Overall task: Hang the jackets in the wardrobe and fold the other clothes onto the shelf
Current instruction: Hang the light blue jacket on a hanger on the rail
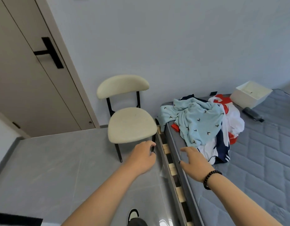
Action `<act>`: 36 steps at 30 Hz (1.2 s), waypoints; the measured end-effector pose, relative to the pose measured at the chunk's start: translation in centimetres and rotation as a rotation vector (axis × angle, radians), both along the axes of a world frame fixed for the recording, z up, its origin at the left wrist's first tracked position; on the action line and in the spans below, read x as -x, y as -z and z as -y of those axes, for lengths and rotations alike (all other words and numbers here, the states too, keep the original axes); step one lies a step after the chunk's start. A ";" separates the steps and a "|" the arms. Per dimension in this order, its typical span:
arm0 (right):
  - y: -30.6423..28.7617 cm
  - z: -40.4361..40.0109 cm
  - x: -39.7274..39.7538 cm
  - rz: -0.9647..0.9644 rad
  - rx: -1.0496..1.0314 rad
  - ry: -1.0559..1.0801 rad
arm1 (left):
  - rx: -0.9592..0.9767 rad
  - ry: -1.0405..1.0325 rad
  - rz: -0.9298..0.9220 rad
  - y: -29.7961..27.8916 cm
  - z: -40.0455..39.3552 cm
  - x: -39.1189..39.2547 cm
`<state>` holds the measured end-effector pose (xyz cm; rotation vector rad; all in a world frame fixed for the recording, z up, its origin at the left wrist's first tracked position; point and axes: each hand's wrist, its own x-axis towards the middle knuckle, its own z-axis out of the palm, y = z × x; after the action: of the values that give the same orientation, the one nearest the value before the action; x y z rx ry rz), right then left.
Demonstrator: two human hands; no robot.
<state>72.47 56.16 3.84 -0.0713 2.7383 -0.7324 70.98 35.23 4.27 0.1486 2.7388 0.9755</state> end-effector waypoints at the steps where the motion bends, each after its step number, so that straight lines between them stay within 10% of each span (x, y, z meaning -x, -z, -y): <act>1: 0.2 0.2 1.3 0.003 -0.001 0.012 | -0.006 0.009 0.002 0.1 0.3 1.5; 22: 6.5 -2.3 27.0 0.111 0.044 0.183 | 0.053 0.133 0.083 4.5 -0.9 27.2; 36: 22.4 -11.8 42.7 0.455 0.069 0.259 | -0.006 0.028 0.342 15.7 -10.6 41.9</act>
<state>29.72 67.98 -18.60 0.3933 2.3077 -0.7958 29.03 45.82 -11.41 0.0176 2.4162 0.9075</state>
